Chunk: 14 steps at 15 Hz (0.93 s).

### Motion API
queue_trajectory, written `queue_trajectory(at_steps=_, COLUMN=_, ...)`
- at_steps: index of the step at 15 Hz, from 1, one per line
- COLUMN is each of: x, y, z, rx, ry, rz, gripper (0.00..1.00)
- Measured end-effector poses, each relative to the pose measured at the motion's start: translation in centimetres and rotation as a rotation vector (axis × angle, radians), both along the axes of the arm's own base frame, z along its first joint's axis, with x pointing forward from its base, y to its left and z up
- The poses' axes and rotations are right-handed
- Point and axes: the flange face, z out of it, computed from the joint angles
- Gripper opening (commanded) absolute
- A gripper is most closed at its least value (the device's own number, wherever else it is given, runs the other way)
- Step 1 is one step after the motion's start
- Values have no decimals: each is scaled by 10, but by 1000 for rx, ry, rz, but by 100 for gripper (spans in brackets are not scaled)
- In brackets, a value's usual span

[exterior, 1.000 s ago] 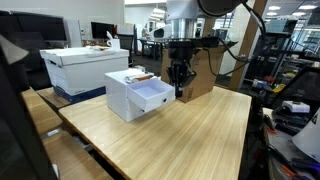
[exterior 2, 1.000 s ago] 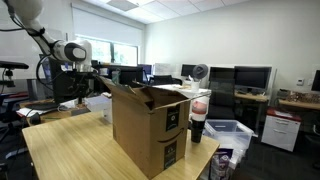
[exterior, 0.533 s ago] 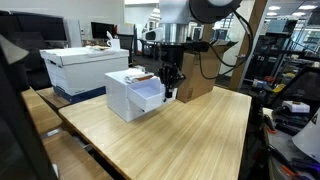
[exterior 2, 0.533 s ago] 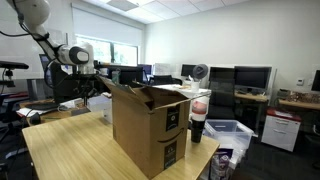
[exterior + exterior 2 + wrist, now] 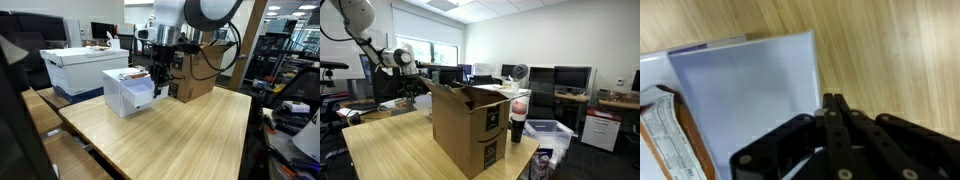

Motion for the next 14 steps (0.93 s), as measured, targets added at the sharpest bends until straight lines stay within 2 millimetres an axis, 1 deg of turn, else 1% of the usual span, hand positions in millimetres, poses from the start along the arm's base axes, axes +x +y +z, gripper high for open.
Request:
queue_trajectory(at_steps=7, x=14, y=-6, z=12, rx=-33, ry=-65, rz=24, gripper=5)
queue_trajectory(at_steps=14, x=20, y=-2, z=22, rx=-41, ry=-104, rz=6, gripper=5)
